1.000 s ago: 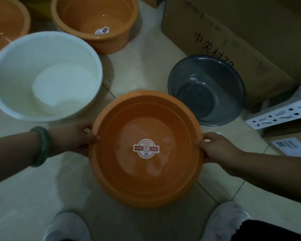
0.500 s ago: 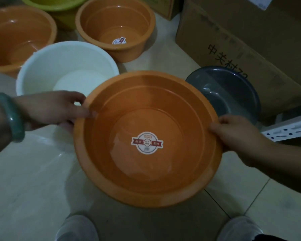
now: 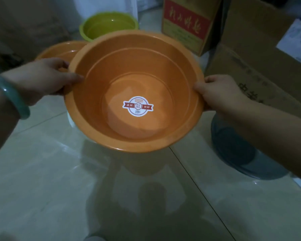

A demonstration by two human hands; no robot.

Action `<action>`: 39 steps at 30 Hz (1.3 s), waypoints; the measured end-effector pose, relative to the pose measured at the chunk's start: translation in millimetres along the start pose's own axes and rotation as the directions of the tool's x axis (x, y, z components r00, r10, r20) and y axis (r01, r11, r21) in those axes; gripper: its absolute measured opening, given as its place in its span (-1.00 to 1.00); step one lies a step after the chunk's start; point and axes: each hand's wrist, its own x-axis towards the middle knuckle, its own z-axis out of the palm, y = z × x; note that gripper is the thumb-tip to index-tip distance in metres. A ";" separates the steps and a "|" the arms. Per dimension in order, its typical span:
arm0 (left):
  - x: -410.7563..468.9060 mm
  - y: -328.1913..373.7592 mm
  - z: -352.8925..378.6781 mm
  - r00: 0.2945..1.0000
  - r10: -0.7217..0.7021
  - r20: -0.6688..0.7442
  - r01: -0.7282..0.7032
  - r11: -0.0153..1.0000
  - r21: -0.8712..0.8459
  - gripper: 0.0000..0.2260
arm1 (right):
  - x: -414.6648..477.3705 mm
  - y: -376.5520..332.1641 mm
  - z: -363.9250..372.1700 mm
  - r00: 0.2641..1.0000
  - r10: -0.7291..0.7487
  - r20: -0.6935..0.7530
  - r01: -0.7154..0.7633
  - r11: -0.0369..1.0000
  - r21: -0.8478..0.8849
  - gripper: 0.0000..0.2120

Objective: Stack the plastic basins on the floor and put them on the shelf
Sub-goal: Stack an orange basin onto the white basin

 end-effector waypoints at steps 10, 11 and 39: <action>34.0 -38.5 -7.5 0.980 -0.085 -0.180 0.078 0.996 -0.044 -0.55 | 51.4 -19.5 78.6 0.997 0.047 0.065 -0.050 0.997 0.050 -0.88; 37.7 -43.5 -4.6 0.978 -0.092 -0.186 0.085 0.995 -0.042 -0.55 | 54.4 -18.0 84.1 0.997 0.043 0.065 -0.045 0.998 0.033 -0.92; 84.9 -116.5 46.6 0.976 -0.185 -0.115 0.195 0.977 0.090 -0.64 | 81.9 37.3 156.1 0.992 0.075 0.100 -0.065 0.993 -0.093 -0.53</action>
